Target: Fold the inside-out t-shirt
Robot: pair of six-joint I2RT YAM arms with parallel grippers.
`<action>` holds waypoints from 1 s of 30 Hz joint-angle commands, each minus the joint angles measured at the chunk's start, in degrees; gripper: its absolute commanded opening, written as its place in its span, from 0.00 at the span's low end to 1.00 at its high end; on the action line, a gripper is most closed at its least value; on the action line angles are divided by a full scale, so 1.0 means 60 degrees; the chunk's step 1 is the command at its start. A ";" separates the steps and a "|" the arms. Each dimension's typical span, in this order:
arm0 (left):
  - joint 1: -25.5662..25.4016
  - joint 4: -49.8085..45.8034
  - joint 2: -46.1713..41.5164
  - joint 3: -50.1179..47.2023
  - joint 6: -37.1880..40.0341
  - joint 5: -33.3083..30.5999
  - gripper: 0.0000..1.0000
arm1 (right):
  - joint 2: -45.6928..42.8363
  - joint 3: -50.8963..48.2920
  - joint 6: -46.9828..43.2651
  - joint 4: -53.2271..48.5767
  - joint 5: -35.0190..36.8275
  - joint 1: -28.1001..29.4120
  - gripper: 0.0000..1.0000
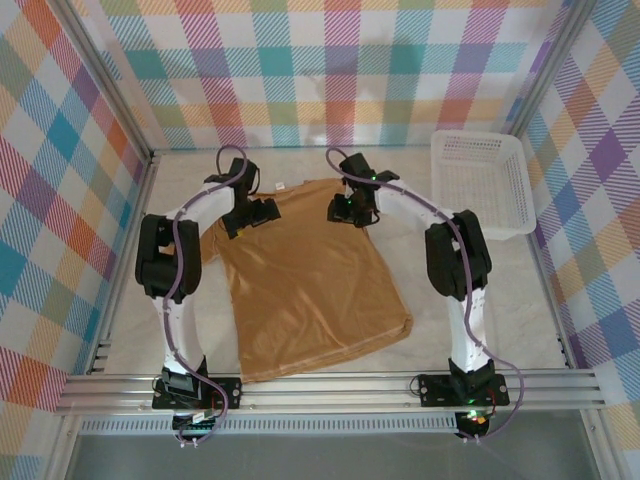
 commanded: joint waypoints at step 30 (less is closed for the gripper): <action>0.0031 0.0789 -0.1742 -0.0417 -0.0184 -0.0288 0.98 | -0.2869 -0.2424 0.0200 -0.0322 0.0525 -0.1336 0.35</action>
